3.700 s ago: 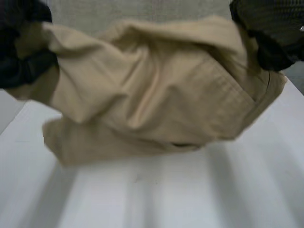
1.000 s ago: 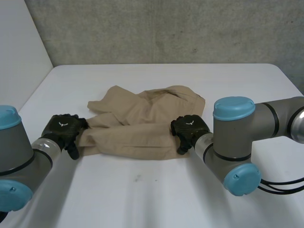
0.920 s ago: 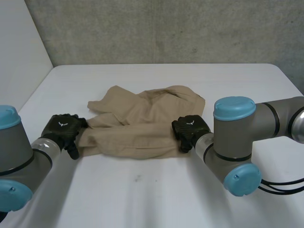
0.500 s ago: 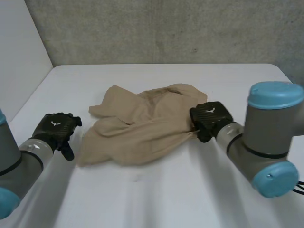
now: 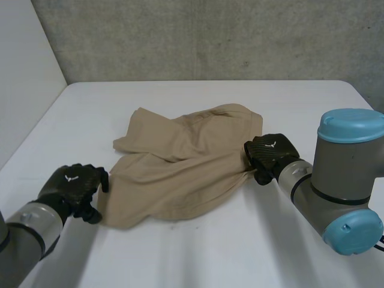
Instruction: Fold the shorts.
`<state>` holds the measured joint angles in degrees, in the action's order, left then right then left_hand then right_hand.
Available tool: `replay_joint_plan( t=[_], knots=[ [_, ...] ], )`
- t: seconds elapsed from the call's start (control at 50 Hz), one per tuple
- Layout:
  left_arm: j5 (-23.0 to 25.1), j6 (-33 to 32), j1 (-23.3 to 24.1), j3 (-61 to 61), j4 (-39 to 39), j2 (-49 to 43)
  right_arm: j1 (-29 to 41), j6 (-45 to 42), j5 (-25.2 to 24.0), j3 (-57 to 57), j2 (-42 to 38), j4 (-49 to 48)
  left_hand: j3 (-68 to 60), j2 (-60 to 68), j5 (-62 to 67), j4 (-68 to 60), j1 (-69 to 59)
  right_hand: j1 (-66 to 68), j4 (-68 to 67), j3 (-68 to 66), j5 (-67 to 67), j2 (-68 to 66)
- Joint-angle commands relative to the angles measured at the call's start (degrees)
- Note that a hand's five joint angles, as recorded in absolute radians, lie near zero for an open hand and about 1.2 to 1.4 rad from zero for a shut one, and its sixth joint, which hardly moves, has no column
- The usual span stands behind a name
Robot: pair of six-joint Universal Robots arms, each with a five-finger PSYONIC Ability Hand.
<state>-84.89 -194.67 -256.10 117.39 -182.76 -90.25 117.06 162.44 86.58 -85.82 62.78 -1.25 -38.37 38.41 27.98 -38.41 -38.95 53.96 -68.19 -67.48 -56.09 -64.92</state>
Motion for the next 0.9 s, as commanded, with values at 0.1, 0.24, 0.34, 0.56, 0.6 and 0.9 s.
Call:
replay_joint_plan(
  t=[0.1, 0.24, 0.34, 0.56, 0.6, 0.9],
  knots=[
    [-0.01, 2.45, 1.66, 3.19, 0.21, 1.92, 0.01, -0.19, -0.01, -0.31, -0.38, -0.42, -5.82, 5.78, 6.21, -5.78, -5.24, 26.04, -11.81, -12.52, -13.91, -15.08],
    [-0.01, 2.19, 1.57, 3.46, -0.84, -1.32, 0.01, -0.28, -0.10, -0.40, -0.65, -0.42, 7.25, -7.29, -6.86, 7.29, 7.83, 26.04, -11.81, -12.52, -13.91, -15.08],
    [-0.18, 1.93, 1.66, 2.23, -1.89, -6.51, 0.01, -0.37, -0.10, -0.48, -0.47, -0.42, 12.34, -12.38, -11.96, 12.39, 12.93, 26.04, -11.81, -12.52, -13.91, -15.08],
    [-0.45, 0.17, 1.75, -1.64, -5.93, -13.98, 0.01, -0.63, -0.18, -0.75, -0.47, -0.42, 10.16, -10.20, -9.78, 10.20, 10.74, 26.04, -11.81, -12.52, -13.91, -15.08],
    [-0.45, 0.08, 1.75, -1.90, -6.64, -14.42, 0.01, -0.72, -0.18, -0.75, -0.47, -0.50, 9.82, -9.86, -9.44, 9.86, 10.40, 26.04, -11.81, -12.52, -13.91, -15.08],
    [-0.54, -0.01, 1.75, -2.78, -13.14, -16.10, 0.10, -0.81, -0.18, -0.84, -0.65, -0.68, -41.59, 41.56, 41.98, -41.55, -41.01, 26.04, -11.81, -12.52, -13.91, -15.08]
  ],
)
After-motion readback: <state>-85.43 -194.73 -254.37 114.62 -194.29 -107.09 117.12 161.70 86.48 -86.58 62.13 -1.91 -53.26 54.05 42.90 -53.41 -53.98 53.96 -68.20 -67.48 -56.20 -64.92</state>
